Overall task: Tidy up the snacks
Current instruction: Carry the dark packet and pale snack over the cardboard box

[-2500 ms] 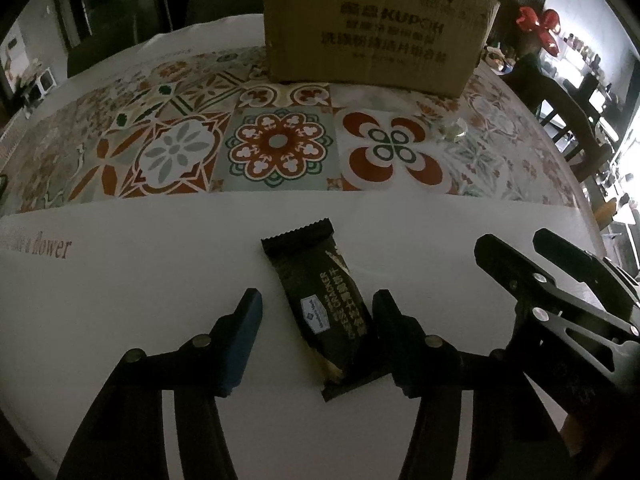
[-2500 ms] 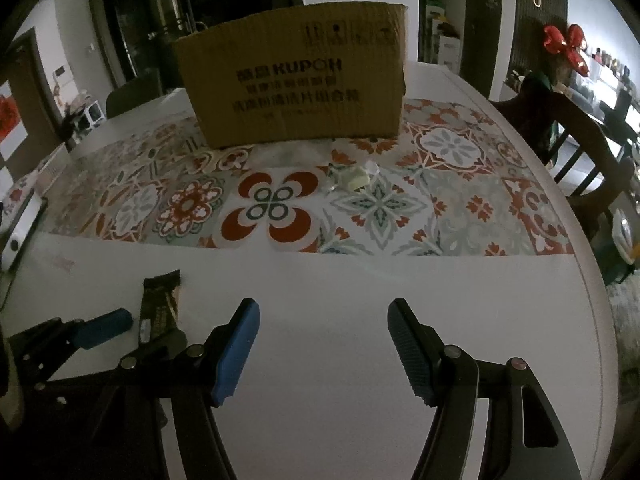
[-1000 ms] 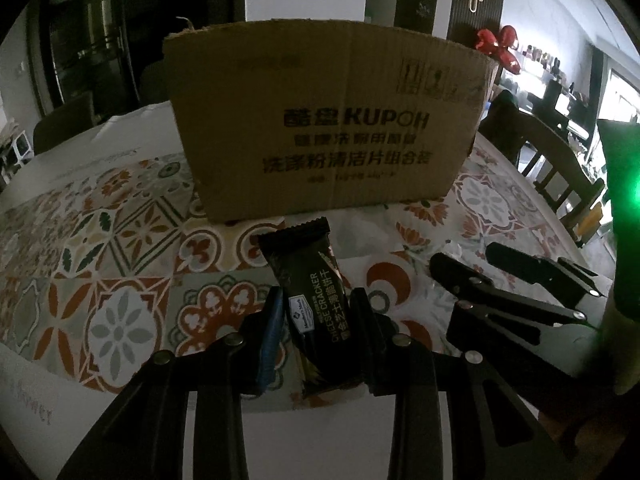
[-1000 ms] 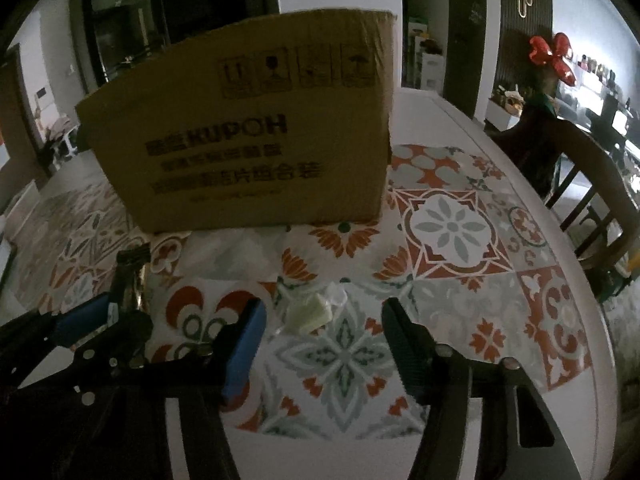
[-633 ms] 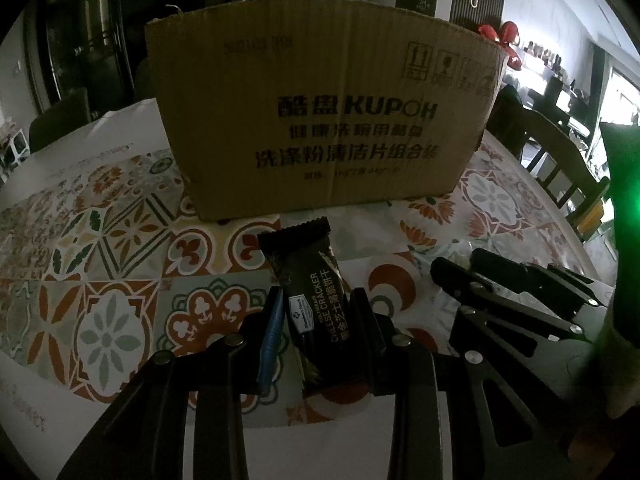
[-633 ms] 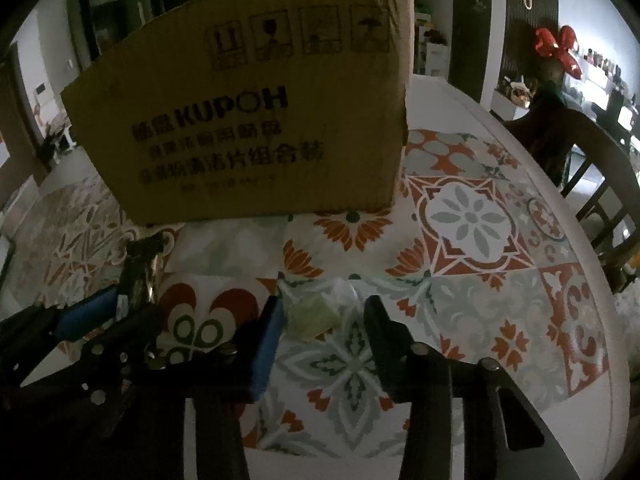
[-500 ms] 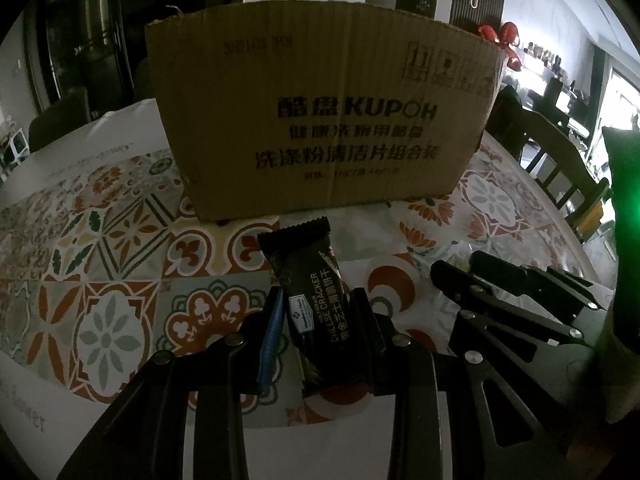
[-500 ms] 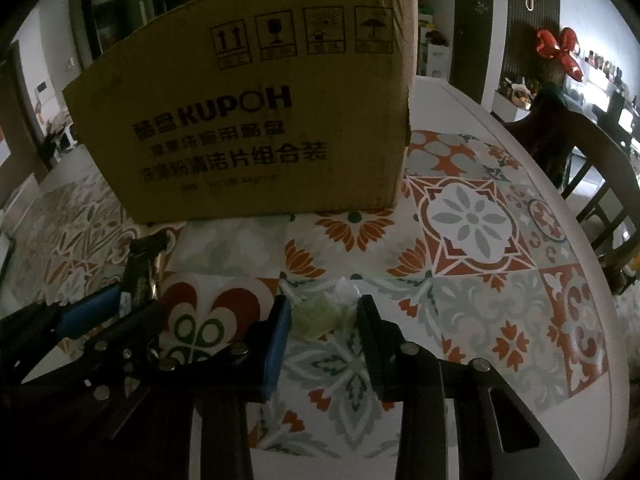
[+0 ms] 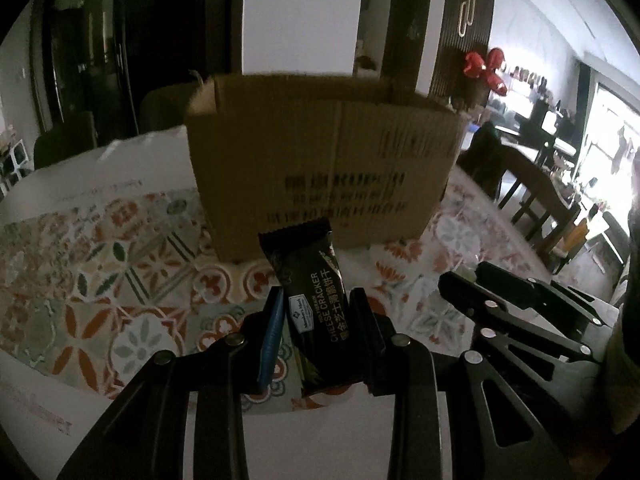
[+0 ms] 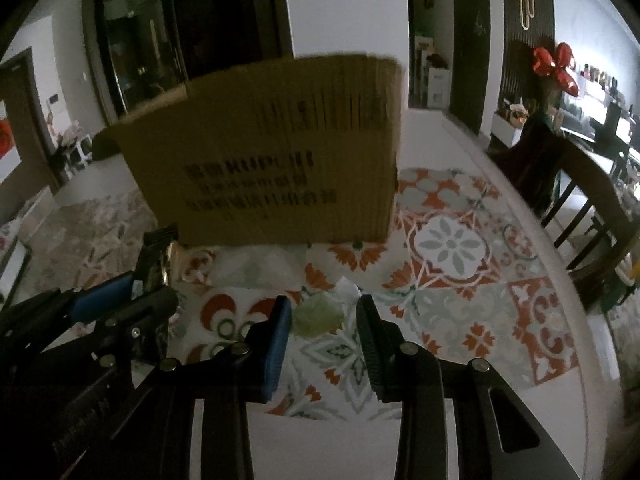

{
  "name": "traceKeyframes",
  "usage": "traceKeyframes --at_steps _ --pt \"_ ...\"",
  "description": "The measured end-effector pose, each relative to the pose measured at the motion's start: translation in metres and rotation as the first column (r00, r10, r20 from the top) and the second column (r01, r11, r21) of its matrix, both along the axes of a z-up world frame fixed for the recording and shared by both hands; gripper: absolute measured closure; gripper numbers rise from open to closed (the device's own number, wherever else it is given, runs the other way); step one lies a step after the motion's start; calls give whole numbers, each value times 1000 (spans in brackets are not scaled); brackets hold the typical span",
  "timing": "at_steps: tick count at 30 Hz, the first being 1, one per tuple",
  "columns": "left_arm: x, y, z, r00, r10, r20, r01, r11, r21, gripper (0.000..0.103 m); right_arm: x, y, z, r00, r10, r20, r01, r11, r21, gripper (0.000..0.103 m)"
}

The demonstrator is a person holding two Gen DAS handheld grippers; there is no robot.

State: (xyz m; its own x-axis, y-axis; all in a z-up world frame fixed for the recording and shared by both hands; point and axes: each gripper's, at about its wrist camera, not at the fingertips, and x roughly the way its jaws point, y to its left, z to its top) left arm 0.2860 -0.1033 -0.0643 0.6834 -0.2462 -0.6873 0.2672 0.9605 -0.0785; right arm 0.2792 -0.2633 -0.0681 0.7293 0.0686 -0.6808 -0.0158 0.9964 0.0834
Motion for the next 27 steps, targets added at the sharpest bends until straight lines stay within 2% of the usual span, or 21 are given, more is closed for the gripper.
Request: traceKeyframes --at_steps 6,17,27 --pt "-8 10 36 997 -5 79 8 999 -38 70 -16 2 38 995 7 97 -8 1000 5 68" --pt "-9 17 90 975 -21 221 32 999 -43 70 -20 7 95 968 30 249 -31 1000 -1 68" --pt "21 10 115 960 -36 276 43 999 -18 70 15 2 122 957 45 287 -47 999 0 68"
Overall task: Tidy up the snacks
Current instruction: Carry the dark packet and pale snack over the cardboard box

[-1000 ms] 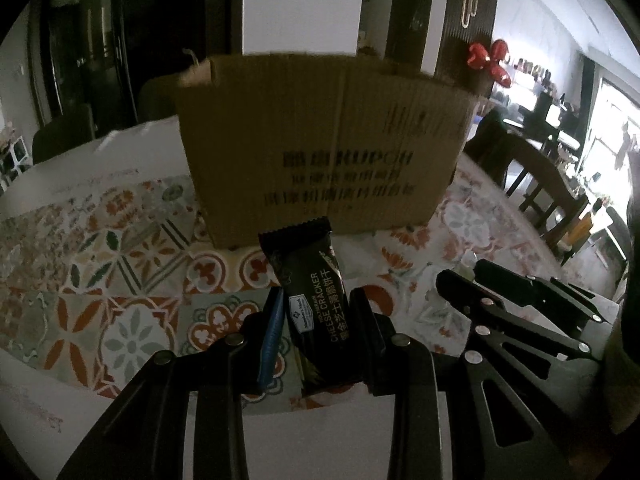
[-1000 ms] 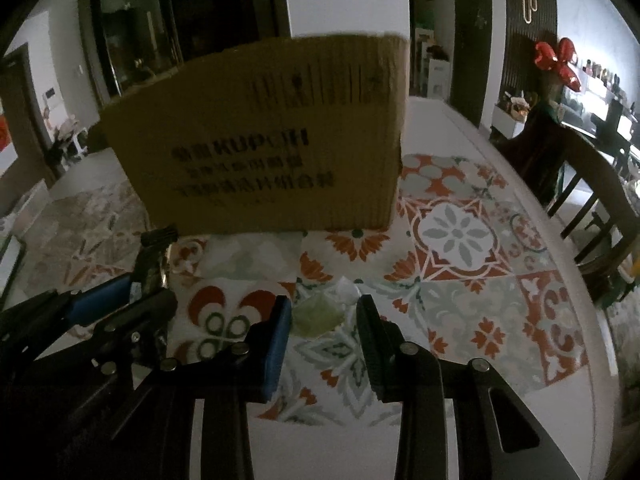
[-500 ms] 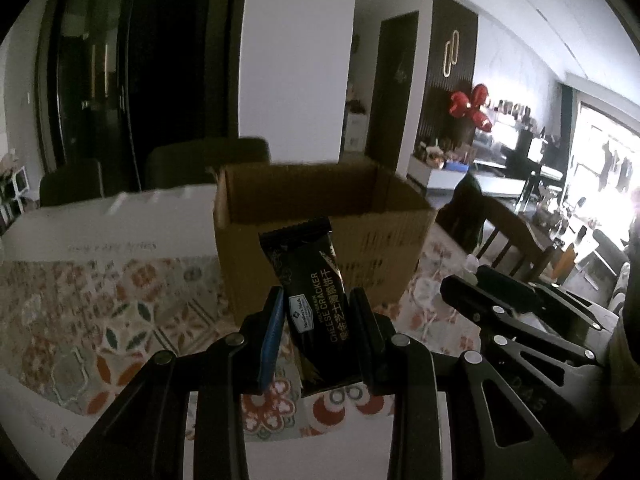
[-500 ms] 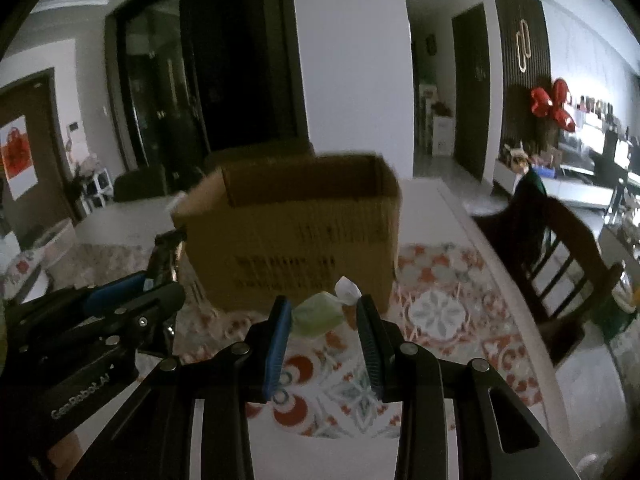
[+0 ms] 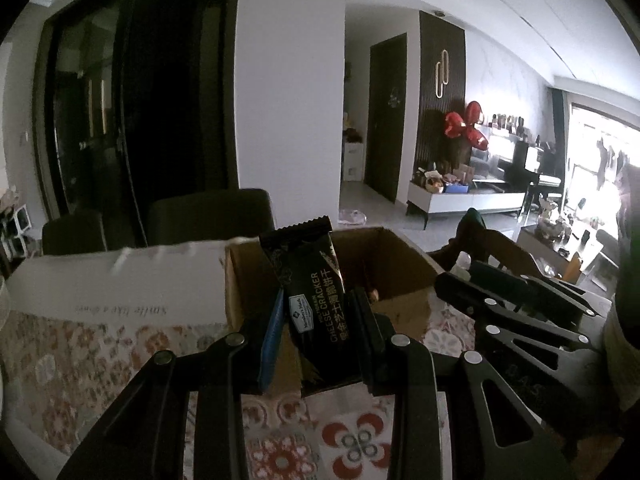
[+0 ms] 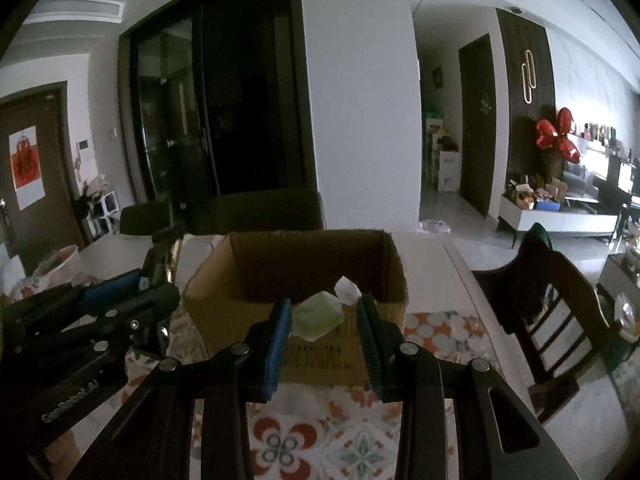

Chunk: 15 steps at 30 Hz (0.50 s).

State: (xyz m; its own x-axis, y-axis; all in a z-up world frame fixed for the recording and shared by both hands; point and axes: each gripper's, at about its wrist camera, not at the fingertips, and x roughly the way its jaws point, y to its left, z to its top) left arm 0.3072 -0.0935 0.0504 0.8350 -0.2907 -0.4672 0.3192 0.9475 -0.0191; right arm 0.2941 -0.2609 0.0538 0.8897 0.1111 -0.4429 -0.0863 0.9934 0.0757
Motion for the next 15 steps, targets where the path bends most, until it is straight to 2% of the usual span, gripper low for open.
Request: traceKeyframes --at_steps 6,15 --pt "31 -6 4 1000 -16 -8 16 1000 11 70 27 -1 10 1000 9 8 -8 1000 -14 68" --pt "87 -12 -7 994 -12 -110 14 1000 13 70 81 2 12 999 14 -29 -16 998 -68 68"
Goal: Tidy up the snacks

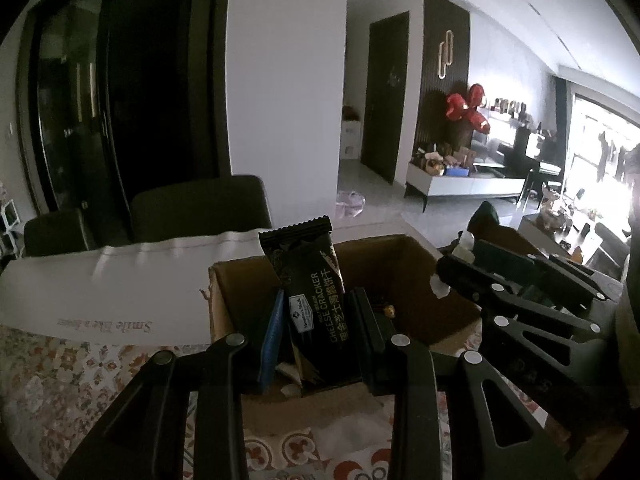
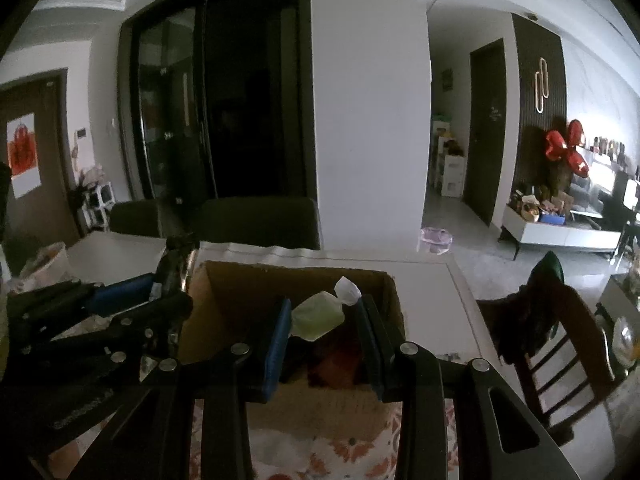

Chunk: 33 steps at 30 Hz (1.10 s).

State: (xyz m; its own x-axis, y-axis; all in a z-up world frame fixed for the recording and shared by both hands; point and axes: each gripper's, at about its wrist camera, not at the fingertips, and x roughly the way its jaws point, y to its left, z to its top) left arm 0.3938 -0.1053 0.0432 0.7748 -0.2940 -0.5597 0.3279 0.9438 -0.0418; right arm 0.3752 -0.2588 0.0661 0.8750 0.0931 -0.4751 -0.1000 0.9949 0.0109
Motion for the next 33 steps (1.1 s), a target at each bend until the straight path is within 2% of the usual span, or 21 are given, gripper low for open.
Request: traceKeyframes --at_steps 6,8,9,10,12,15,17,19,22,25,33 --pt "26 1 -13 998 14 -68 -13 1000 12 69 30 -4 -12 999 -15 -47 14 1000 -11 68" --pt "32 1 -13 997 23 -80 -22 1000 22 62 39 -7 -17 998 -20 -66 20 1000 0 67" --pt "33 1 -14 996 26 -81 -24 999 25 50 41 -7 -18 997 -18 -72 18 1000 0 66" --pt "31 2 -14 996 40 -75 -37 999 34 44 44 -7 -20 996 -18 -82 18 1000 -4 64" --pt "29 3 -12 996 65 -54 -63 997 52 42 44 -8 -24 995 -39 -90 38 999 -22 43" --pt "17 9 -9 993 113 -28 -111 992 66 33 37 -10 -24 996 -59 -73 56 998 -42 41" --pt "7 14 -5 990 138 -7 -137 988 70 27 30 -12 -22 994 -75 -75 72 997 -36 40" --pt "-2 19 -1 986 163 22 -164 983 85 20 22 -13 -21 993 -90 -76 88 996 -31 31" --pt "-26 24 7 977 190 95 -199 975 98 9 -4 -11 -15 993 -113 -39 111 993 -37 26" --pt "-52 31 14 968 198 152 -213 973 88 1 -30 -7 -8 992 -129 -9 129 991 -36 16" --pt "-117 46 19 958 202 205 -221 973 72 0 -99 -3 1 986 -162 47 163 987 -9 9"
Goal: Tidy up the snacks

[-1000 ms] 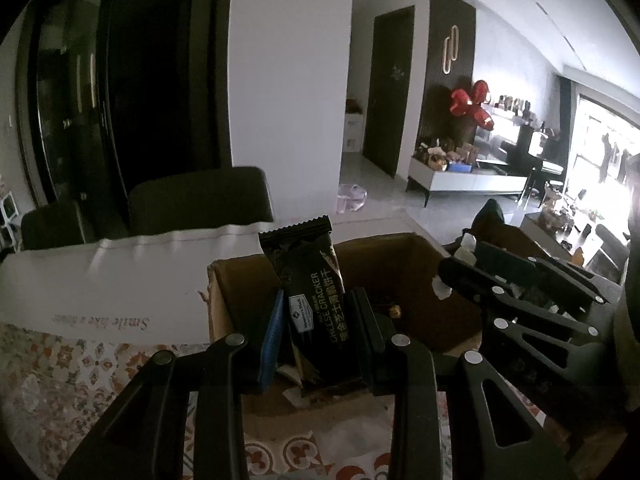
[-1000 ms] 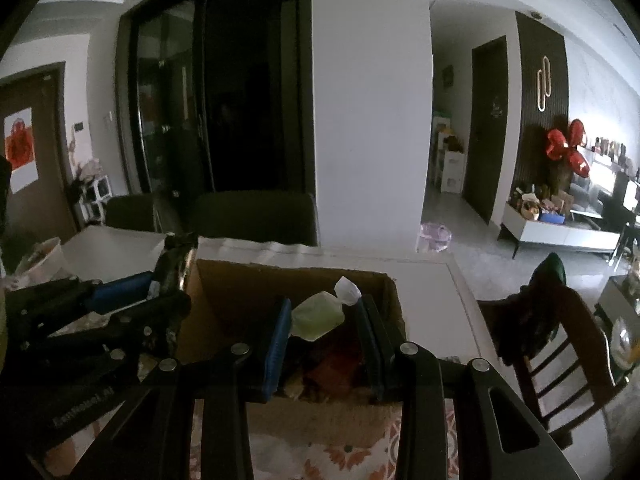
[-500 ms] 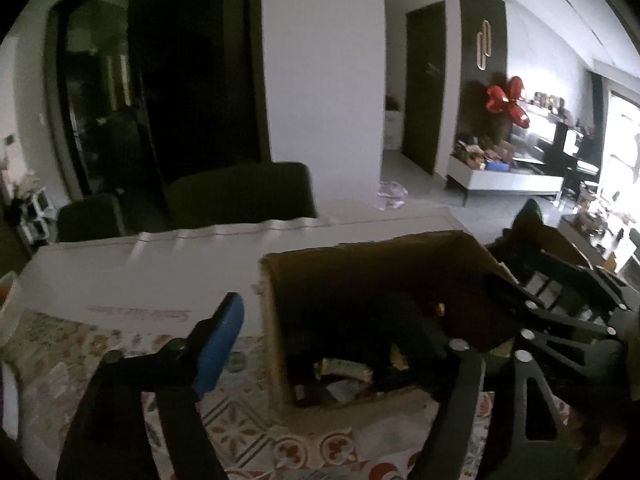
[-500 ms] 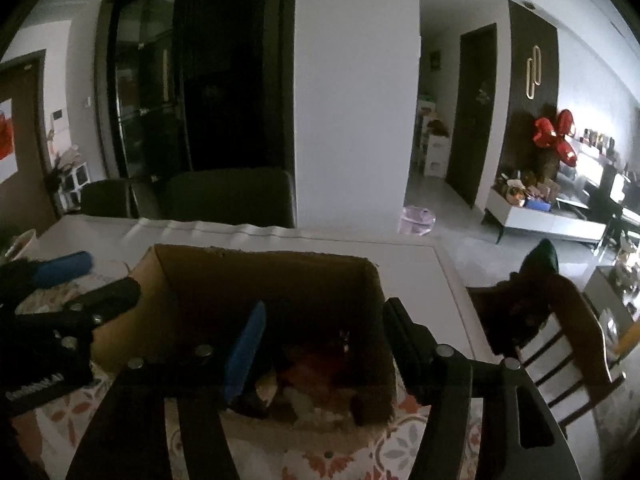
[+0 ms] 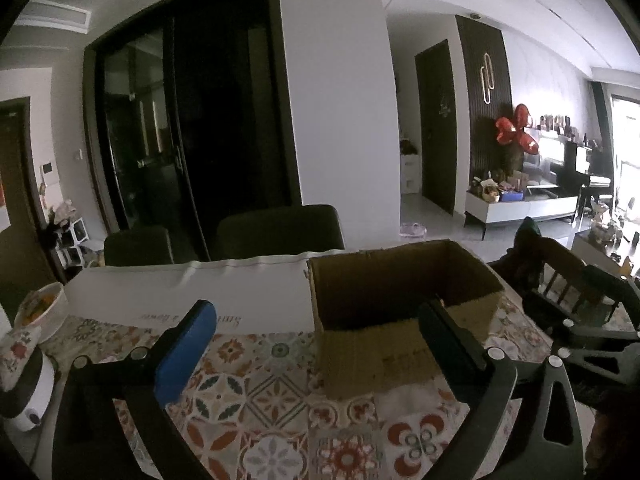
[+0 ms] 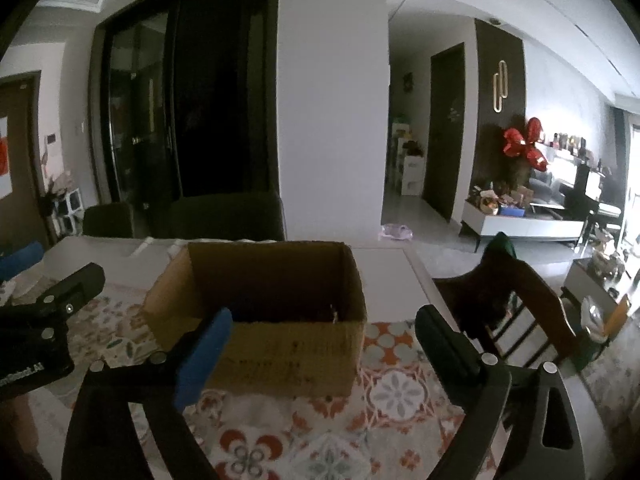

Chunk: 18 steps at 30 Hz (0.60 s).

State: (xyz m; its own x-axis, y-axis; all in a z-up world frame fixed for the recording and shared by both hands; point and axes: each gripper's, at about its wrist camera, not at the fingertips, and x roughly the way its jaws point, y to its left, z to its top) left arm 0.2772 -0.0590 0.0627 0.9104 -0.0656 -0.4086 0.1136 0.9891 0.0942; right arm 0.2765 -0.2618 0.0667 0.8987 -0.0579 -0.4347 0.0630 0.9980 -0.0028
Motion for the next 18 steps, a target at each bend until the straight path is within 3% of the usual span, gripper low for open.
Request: traceKeyframes --at_steps 10,18 --pt "-79 13 -3 1000 -17 10 17 1000 -14 0 -86 10 10 997 -29 74 31 999 -25 3" --pt "-136 20 -8 999 -33 9 33 999 18 0 -141 20 4 998 -35 51 36 999 -28 3"
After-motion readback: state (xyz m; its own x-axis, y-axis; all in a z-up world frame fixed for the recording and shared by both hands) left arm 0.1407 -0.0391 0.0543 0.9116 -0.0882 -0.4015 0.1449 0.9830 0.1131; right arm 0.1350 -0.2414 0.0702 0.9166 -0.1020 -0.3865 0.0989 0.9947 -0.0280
